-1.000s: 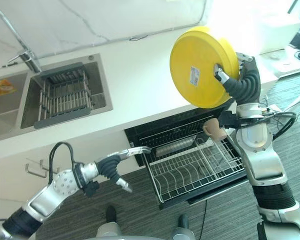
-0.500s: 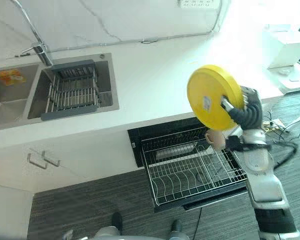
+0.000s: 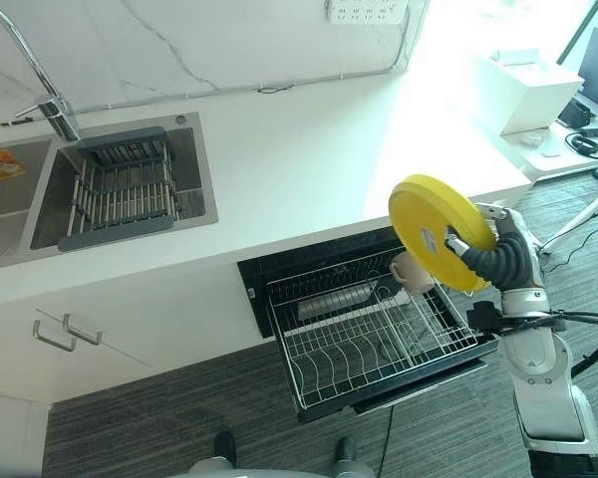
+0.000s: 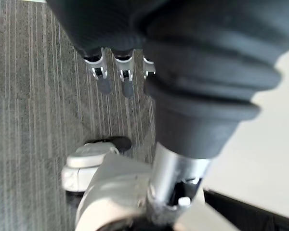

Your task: Place the dishes in the dishwasher.

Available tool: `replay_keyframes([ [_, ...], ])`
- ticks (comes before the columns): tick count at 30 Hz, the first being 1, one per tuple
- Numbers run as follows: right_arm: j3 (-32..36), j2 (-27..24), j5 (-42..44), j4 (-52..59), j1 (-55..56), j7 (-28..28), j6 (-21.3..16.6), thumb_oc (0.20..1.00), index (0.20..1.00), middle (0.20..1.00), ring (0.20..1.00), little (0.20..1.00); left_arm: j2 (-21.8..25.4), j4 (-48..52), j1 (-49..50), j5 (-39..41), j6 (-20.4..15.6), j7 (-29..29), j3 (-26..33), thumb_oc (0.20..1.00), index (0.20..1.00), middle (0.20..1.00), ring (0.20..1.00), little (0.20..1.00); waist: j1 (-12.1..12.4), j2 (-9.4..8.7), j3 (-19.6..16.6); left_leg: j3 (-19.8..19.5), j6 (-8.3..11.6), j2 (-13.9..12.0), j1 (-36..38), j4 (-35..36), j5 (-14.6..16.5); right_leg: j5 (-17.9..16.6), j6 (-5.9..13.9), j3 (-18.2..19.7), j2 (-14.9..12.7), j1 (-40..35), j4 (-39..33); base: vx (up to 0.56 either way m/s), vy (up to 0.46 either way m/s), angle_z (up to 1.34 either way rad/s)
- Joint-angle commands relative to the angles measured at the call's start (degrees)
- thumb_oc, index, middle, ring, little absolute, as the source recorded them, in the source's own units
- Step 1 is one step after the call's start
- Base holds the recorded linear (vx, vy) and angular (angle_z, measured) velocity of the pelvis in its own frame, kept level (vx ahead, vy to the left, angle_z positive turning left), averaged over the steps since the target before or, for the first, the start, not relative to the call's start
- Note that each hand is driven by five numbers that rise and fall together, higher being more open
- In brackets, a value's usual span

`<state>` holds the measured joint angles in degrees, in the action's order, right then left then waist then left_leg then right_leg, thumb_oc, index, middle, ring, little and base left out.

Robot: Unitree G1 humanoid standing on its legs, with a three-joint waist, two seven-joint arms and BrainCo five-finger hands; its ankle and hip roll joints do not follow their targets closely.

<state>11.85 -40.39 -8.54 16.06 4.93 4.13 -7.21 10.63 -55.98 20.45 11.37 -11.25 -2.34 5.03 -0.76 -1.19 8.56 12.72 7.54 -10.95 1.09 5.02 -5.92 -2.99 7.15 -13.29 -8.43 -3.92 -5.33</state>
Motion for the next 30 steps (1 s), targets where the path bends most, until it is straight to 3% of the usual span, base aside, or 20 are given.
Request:
replay_keyframes([
  [1, 1.4, -3.5, -1.7, 3.7, -5.5, 0.7, -6.5, 0.200, 0.200, 0.200, 0.200, 0.200, 2.9, 0.0, -7.1, 1.4, -1.0, -1.3, -0.2, 1.000, 1.000, 1.000, 1.000, 1.000, 1.2, -0.60, 0.5, -1.5, 0.67, -3.2, 2.2, 0.0, 2.8, 3.9, 3.45, -1.5, -4.4, -4.0, 2.0, 0.04, 0.000, 0.07],
  [6, -3.6, -5.7, -7.6, 0.9, -9.5, 1.7, -8.7, 0.200, 0.200, 0.200, 0.200, 0.200, 4.4, 1.4, -8.9, 0.9, -0.2, -1.4, -2.2, 1.000, 1.000, 1.000, 1.000, 1.000, 2.7, -0.37, 2.2, -3.8, 0.85, -2.2, -1.2, -6.0, 4.0, 6.6, 2.36, -0.7, -4.2, -2.5, 6.8, -0.02, -0.011, 0.04],
  [14, -12.4, -11.2, -14.9, -4.4, -18.7, 1.0, -10.2, 0.200, 0.200, 0.200, 0.200, 0.200, 7.5, 3.4, -11.2, 1.5, 1.6, -1.0, -3.7, 1.000, 1.000, 1.000, 1.000, 1.000, 4.8, 0.14, 5.0, -6.2, 1.11, -1.6, -7.9, -15.2, 6.3, 8.0, 1.58, -0.9, -5.0, 0.6, 11.8, -0.08, 0.002, 0.09],
  [22, -18.1, -13.0, -17.8, -6.8, -22.8, -0.2, -10.3, 0.200, 0.200, 0.200, 0.200, 0.200, 9.4, 4.1, -12.3, 2.7, 2.5, -0.5, -3.3, 1.000, 1.000, 1.000, 1.000, 1.000, 4.8, 0.28, 7.5, -6.7, 0.99, -1.9, -10.8, -21.0, 8.0, 9.7, 0.76, -0.6, -5.2, 4.3, 17.3, -0.06, 0.001, 0.03],
  [30, -23.9, -14.8, -20.5, -12.6, -25.8, 0.7, -10.4, 0.200, 0.200, 0.200, 0.200, 0.200, 10.7, 5.5, -13.5, 5.8, 1.9, -0.2, -4.2, 1.000, 1.000, 1.000, 1.000, 1.000, 4.9, 1.00, 10.6, -6.8, 1.36, -2.9, -13.4, -22.9, 6.7, 10.5, 0.74, -0.7, -5.8, 8.6, 21.4, -0.10, 0.009, 0.00],
])
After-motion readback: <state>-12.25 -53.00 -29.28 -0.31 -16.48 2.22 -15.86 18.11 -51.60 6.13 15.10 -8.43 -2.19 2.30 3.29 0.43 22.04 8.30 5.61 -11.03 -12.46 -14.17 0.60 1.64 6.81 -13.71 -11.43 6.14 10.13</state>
